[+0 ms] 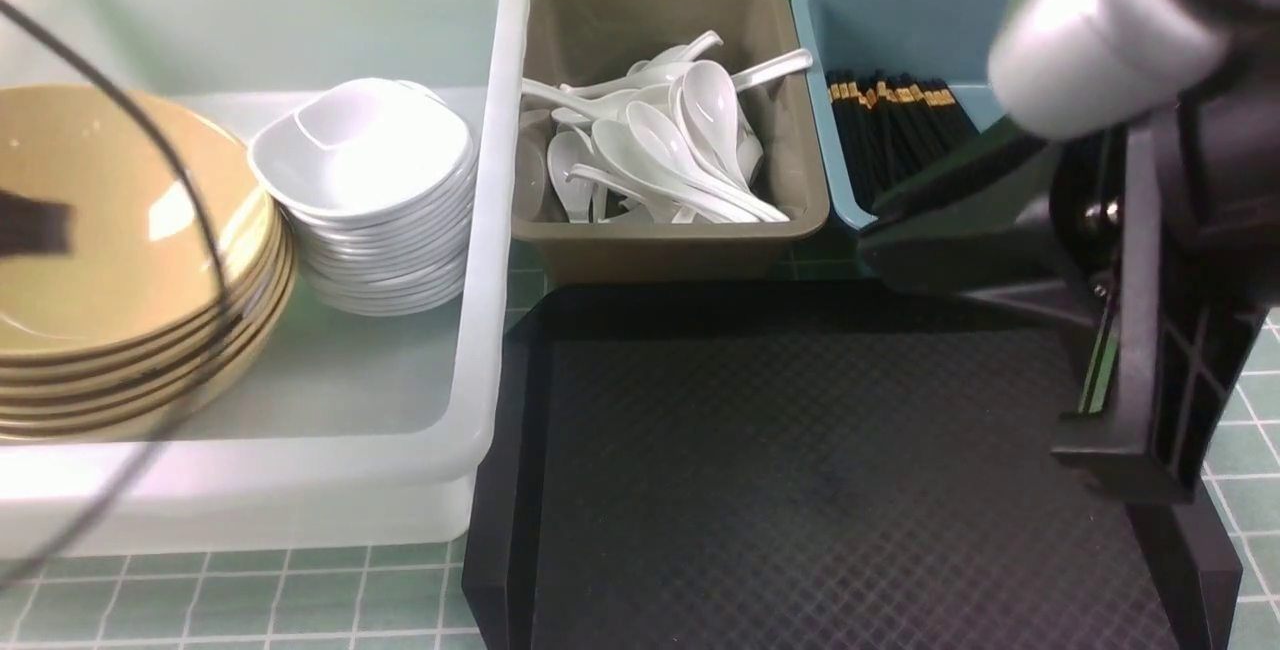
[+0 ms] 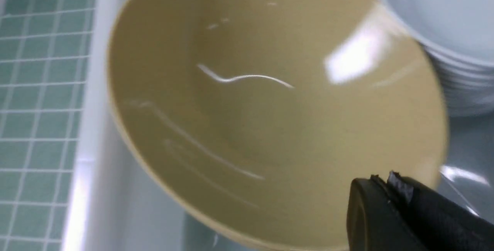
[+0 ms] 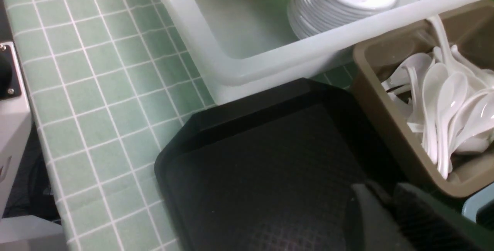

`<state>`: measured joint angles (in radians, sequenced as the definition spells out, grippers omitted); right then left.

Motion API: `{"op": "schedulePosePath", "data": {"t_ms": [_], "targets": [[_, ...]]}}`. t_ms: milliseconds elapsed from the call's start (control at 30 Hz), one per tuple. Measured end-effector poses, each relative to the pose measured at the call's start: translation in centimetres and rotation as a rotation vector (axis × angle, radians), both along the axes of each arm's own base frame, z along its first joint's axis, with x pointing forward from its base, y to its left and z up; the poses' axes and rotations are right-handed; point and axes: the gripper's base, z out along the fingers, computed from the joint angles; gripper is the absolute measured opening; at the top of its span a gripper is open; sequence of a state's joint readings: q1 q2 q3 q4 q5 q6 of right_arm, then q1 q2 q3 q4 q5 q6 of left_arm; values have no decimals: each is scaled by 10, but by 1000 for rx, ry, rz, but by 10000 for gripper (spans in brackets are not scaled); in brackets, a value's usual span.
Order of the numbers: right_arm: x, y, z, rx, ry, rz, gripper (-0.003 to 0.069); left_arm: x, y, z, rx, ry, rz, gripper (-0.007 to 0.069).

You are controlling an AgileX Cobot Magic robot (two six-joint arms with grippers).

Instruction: On blue table put chopsticks spoon bowls plates into blue grey white boxes.

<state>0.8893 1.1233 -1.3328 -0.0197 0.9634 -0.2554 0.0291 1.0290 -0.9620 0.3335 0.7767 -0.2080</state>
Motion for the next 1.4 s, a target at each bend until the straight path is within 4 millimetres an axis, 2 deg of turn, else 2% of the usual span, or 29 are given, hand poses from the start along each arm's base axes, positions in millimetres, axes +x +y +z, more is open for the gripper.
{"op": "schedulePosePath", "data": {"t_ms": [67,267,500,667,833,1000,1167,1233,1333,1367,1400], "targets": [[0,0,0,0,0,0,129,6,12,-3,9,-5,61,1],[0,0,0,4,4,-5,131,31,51,-32,-25,67,213,1],[1,-1,0,-5,-7,-12,131,47,80,-58,-98,92,303,1],[3,-2,0,-20,-25,-20,131,46,93,-65,-143,101,360,1],[3,-2,1,-9,-38,-21,131,41,91,-55,-129,70,335,1],[4,0,3,9,-54,-20,131,25,78,-28,-107,-29,297,1],[5,1,5,28,-70,-19,131,0,24,10,-42,-129,55,1],[4,0,6,36,-70,-22,131,-16,2,21,-39,-156,-52,1],[-1,-6,9,84,-98,-22,131,-41,-18,29,-48,-180,-158,1],[-2,-6,8,86,-97,-22,131,-43,-19,30,-49,-183,-164,1],[-7,-11,9,134,-119,-20,131,-56,-24,29,-51,-198,-199,1]]}}
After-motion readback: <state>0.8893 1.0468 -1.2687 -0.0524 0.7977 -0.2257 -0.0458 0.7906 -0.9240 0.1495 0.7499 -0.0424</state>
